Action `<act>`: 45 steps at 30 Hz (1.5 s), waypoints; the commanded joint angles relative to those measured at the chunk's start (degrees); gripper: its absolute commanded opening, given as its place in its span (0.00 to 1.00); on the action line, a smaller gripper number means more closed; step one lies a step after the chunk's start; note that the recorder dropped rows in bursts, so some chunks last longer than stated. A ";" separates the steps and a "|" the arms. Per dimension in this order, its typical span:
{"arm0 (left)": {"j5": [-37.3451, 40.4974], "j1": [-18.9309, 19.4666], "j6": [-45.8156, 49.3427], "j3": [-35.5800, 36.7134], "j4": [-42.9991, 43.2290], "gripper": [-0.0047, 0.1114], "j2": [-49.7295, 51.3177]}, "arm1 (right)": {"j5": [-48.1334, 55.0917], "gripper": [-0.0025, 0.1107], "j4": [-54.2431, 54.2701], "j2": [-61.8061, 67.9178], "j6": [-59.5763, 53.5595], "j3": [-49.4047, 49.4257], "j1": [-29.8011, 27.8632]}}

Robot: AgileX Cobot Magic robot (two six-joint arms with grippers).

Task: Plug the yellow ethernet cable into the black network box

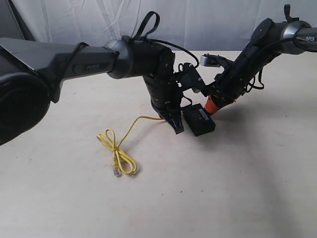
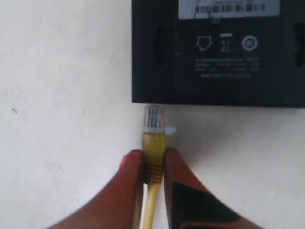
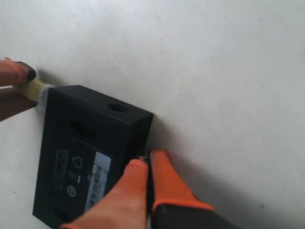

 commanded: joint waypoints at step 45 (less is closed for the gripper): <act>-3.51 -0.90 1.43 0.27 -1.80 0.04 -0.98 | -0.47 0.01 2.10 -0.11 -0.20 -0.20 -0.17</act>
